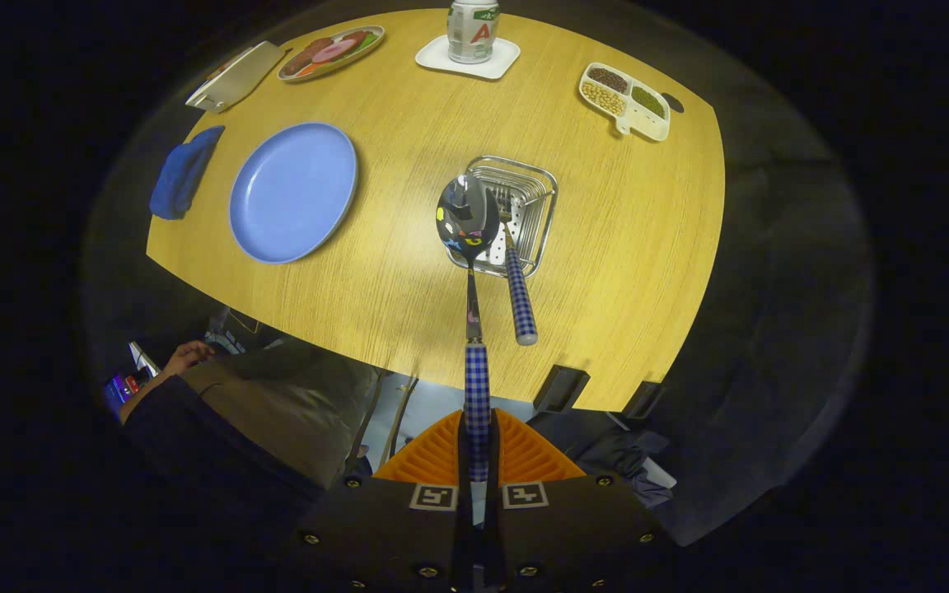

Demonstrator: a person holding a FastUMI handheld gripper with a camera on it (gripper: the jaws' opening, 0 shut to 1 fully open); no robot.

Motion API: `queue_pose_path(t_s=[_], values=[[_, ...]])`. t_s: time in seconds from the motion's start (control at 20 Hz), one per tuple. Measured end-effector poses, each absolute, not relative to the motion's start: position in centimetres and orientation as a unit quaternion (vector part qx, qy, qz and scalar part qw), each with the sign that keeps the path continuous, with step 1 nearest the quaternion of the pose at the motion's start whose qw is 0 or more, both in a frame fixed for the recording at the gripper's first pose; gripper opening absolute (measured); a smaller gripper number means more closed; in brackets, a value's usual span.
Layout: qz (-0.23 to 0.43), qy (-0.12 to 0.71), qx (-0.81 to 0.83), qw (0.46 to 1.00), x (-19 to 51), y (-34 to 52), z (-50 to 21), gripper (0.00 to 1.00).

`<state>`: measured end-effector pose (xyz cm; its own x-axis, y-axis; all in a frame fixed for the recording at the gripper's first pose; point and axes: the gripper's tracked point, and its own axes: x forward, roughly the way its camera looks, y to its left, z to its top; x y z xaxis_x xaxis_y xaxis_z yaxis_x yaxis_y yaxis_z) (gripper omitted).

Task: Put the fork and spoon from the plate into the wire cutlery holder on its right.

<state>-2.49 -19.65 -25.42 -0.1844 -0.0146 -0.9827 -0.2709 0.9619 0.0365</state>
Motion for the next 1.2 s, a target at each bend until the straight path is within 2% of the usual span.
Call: queue_pose_path(t_s=[0.25, 0.5, 0.75, 1.2], values=[[0.104, 0.788, -0.042, 0.605, -2.3, -19.3, -26.6, 0.06], [0.087, 0.821, -0.020, 0.564, -1.5, -19.5, -28.1, 0.06], [0.099, 0.852, 0.016, 0.514, -0.8, -17.7, -28.6, 0.05], [0.081, 0.874, -0.037, 0.478, 2.0, -18.1, -29.8, 0.05]])
